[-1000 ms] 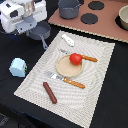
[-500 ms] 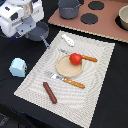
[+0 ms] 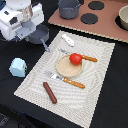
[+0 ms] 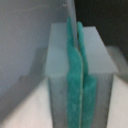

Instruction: Interact with the objects in diverse but meaningful ways.

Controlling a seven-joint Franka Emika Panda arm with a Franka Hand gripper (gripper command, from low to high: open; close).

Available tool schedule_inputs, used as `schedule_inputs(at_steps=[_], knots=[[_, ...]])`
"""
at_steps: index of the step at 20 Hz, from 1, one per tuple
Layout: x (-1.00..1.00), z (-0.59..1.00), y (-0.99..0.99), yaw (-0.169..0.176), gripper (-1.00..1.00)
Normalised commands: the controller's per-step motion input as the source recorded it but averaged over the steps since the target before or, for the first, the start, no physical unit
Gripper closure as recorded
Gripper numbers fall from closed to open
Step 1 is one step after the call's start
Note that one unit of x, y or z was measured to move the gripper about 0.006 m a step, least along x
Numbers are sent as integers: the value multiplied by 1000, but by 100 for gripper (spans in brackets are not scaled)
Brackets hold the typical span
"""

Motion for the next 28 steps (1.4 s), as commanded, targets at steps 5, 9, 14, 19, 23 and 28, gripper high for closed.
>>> schedule_inputs(at_steps=[5,9,14,19,23,28], knots=[[337,-133,-171,0,100],[291,-185,-178,0,100],[-21,-169,-58,1,-100],[-33,350,0,-1,-100],[0,936,0,-1,-100],[7,1000,-11,-13,-100]])
